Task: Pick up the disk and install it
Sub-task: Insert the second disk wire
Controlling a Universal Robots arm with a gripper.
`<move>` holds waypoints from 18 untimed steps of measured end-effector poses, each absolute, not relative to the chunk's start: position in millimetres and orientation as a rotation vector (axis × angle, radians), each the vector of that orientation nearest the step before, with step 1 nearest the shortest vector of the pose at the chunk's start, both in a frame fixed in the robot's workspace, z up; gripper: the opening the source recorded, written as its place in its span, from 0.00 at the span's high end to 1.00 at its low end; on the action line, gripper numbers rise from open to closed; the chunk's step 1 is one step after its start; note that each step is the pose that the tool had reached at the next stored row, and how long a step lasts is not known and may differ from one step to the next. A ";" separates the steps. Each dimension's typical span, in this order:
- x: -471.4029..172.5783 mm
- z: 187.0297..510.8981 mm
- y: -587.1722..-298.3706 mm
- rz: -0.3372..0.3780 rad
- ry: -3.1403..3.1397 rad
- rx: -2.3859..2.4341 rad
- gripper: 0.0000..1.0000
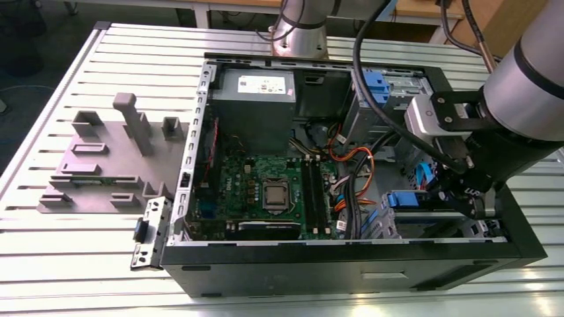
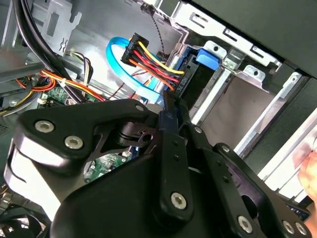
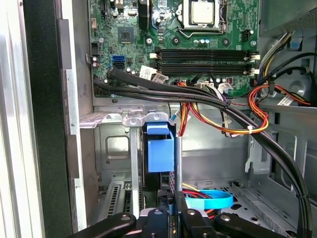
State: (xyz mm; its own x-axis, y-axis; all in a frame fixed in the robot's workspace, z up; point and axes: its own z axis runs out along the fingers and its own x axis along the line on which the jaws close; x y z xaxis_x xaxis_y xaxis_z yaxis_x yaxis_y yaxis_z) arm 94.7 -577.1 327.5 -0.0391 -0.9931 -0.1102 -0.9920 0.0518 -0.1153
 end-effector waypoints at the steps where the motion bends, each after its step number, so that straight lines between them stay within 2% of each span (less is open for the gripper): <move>1: 94.7 327.5 -577.1 -0.011 2.156 -2.059 0.84; 4: 94.7 327.1 -577.0 -0.010 2.156 -2.059 0.83; 5: 94.7 327.1 -577.0 -0.010 2.156 -2.059 0.76; 18: 94.7 347.3 -577.1 -0.008 2.157 -2.060 0.76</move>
State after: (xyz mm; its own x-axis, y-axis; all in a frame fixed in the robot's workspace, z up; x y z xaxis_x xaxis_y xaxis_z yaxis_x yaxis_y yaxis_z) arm 94.7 -577.1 347.3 -0.0393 -0.9931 -0.1109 -0.9922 0.0520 -0.1135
